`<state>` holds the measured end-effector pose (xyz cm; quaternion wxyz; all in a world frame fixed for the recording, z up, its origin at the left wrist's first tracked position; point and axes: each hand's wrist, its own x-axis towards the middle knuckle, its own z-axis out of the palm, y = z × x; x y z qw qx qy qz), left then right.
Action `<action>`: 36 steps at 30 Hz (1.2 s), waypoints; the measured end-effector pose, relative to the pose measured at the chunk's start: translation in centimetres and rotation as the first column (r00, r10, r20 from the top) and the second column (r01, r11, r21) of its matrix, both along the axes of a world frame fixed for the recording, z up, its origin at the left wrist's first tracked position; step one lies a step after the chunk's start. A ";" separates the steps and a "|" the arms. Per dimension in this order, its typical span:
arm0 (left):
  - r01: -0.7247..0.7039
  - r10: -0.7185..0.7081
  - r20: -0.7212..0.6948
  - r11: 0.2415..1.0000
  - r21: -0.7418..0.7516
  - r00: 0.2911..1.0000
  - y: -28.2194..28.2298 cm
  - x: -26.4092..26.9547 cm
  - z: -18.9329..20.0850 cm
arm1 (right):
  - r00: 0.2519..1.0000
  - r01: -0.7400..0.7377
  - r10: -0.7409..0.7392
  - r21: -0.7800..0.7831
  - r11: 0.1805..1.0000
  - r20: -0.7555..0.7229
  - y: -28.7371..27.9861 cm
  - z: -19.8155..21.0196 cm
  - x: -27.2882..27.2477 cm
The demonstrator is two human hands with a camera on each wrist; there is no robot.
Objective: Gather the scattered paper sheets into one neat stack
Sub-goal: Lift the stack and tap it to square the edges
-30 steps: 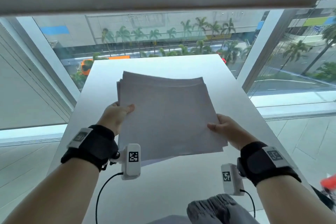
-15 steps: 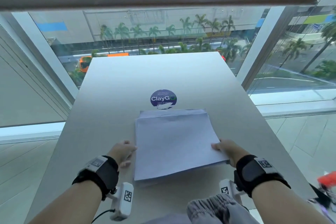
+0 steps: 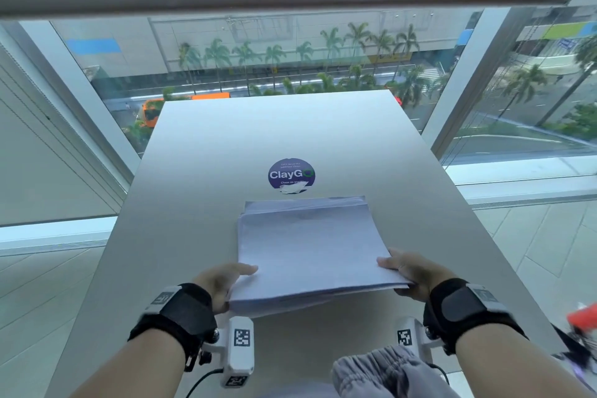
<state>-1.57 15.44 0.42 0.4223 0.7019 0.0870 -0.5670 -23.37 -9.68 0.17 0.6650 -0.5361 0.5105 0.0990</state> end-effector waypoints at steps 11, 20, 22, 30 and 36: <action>-0.141 0.164 0.089 0.964 -0.226 0.982 -0.1 -1.7 -0.5 | 0.995 -0.064 0.079 -0.230 0.971 0.057 1.0 0.9 1.5; -0.128 0.384 0.413 0.841 -0.526 0.826 -1.4 -0.2 4.0 | 0.842 0.261 -0.057 -0.313 0.913 0.537 1.0 3.2 3.1; -0.121 0.414 0.494 0.845 -0.520 0.765 -1.6 0.0 5.0 | 0.824 0.299 -0.068 -0.329 0.896 0.563 1.2 3.9 3.5; -0.104 0.492 0.522 0.789 -0.605 0.697 -1.0 -1.0 5.2 | 0.783 0.315 -0.066 -0.302 0.900 0.618 1.8 4.8 3.4; -0.117 0.540 0.484 0.742 -0.661 0.688 -1.1 -0.5 5.7 | 0.750 0.353 -0.074 -0.303 0.885 0.657 1.8 6.3 3.8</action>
